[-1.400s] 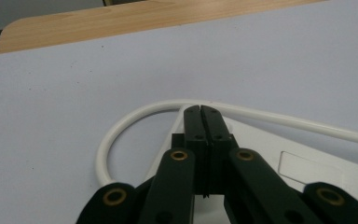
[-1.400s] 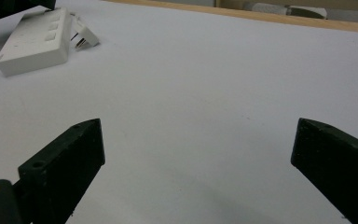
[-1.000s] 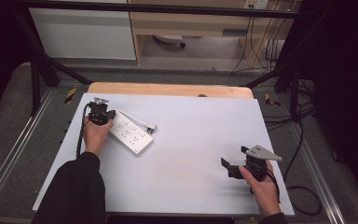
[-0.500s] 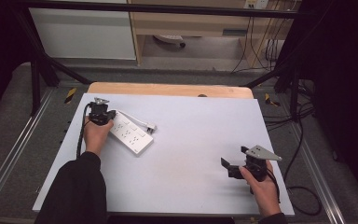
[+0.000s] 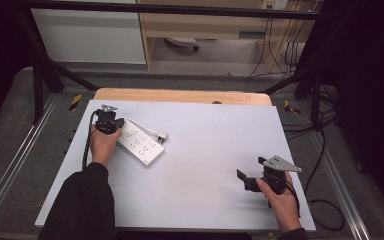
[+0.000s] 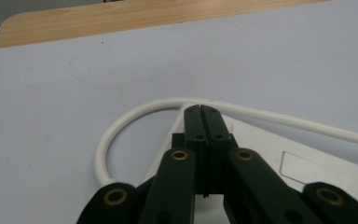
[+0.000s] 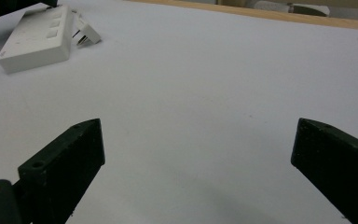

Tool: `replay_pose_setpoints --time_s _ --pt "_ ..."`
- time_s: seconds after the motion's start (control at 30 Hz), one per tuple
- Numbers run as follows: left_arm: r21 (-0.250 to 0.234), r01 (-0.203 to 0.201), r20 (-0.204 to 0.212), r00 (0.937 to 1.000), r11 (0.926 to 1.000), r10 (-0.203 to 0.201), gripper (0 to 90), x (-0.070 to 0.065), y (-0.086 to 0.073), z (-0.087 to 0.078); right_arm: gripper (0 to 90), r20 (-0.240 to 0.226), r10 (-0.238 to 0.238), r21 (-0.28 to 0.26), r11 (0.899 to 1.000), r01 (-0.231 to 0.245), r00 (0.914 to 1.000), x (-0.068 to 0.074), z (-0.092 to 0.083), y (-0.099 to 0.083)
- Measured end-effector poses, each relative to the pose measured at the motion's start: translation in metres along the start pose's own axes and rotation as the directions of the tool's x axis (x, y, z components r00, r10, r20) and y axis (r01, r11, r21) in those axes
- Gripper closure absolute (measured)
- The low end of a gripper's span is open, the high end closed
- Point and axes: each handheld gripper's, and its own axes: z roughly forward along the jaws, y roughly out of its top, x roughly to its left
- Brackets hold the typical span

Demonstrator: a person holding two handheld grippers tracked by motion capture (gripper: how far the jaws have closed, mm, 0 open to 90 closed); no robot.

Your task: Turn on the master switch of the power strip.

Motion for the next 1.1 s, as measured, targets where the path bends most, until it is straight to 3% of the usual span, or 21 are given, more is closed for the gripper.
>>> replay_pose_setpoints --time_s 0.73,1.1 --pt "-0.003 -0.019 -0.012 0.9997 0.9998 0.019 90.0 -0.0017 0.0001 -0.0006 3.2 -0.001 -0.002 0.000 1.000 0.002 1.0000 -0.0004 0.0001 0.0000" --pt "-0.020 0.002 -0.009 1.0000 0.9998 -0.003 90.0 -0.0012 -0.0020 -0.0006 3.2 0.000 0.000 -0.001 1.000 0.000 1.0000 -0.0008 -0.0001 0.0000"
